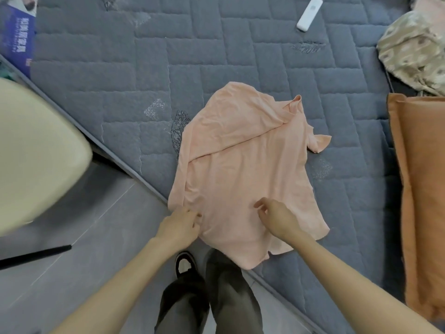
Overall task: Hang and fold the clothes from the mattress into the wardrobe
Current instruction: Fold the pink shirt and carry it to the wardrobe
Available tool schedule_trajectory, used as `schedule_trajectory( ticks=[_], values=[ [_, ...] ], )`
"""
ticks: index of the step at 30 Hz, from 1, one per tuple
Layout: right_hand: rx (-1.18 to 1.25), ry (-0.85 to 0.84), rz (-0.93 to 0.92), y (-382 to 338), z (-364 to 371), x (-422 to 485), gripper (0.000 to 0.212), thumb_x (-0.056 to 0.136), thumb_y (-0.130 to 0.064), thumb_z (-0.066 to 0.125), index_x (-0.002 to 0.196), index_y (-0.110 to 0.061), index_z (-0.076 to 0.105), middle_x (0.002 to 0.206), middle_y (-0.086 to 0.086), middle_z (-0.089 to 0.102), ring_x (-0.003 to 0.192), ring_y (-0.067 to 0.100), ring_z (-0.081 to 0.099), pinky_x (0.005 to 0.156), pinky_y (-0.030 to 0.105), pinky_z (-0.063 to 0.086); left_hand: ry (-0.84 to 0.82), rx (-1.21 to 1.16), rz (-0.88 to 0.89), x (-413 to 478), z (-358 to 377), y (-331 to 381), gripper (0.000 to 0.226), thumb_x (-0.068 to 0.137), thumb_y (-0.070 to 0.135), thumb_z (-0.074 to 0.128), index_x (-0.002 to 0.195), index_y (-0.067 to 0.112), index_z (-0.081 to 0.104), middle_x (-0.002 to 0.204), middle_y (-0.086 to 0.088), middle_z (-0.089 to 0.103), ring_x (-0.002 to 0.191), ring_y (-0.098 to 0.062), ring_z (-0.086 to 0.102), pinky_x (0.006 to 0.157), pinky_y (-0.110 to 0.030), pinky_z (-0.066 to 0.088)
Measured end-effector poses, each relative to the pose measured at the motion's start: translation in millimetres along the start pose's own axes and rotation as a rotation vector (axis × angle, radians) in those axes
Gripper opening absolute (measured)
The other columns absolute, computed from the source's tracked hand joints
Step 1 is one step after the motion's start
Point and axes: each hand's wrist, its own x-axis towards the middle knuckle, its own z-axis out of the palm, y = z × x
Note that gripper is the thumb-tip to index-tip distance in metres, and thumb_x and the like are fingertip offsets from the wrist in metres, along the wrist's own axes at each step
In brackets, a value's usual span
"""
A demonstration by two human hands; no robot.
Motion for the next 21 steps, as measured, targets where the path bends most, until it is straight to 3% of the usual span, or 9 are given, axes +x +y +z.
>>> schedule_trajectory(
  ticks=[5,12,15,21],
  values=[
    [0.137,0.201,0.030,-7.6,-43.8,37.1,0.032,0.093,-0.016,0.046,0.124,-0.021,0.054,0.123,0.003,0.053,0.104,0.022,0.055,0.081,0.035,0.045,0.169,-0.110,0.026,47.7,-39.6,23.8,0.041,0.095,0.020,0.039,0.135,0.022,0.043,0.138,-0.001,0.039,0.120,-0.023,0.046,0.090,-0.034,0.041],
    [0.212,0.285,0.035,2.7,-120.5,131.6,0.037,0.091,-0.015,0.046,0.128,-0.019,0.048,0.126,0.006,0.049,0.108,0.024,0.053,0.082,0.037,0.044,0.314,-0.262,0.052,159.5,-100.7,70.1,0.049,0.093,0.013,0.043,0.141,0.019,0.038,0.148,-0.009,0.027,0.133,-0.031,0.033,0.107,-0.042,0.034],
    [0.216,0.306,0.021,6.4,-139.5,166.7,0.037,0.093,-0.015,0.045,0.130,-0.018,0.045,0.131,0.008,0.043,0.112,0.027,0.051,0.087,0.039,0.044,0.349,-0.286,0.009,202.7,-118.3,83.7,0.053,0.094,0.016,0.042,0.145,0.020,0.031,0.154,-0.010,0.016,0.139,-0.032,0.021,0.112,-0.041,0.023],
    [0.265,0.382,0.073,13.6,-162.7,225.3,0.053,0.093,-0.005,0.037,0.143,-0.022,0.033,0.151,0.002,0.022,0.121,0.023,0.046,0.080,0.030,0.032,0.418,-0.195,-0.054,289.7,-140.9,89.4,0.060,0.096,0.036,0.044,0.148,0.020,0.019,0.158,-0.010,0.009,0.143,-0.031,0.009,0.113,-0.041,0.013]
  ],
)
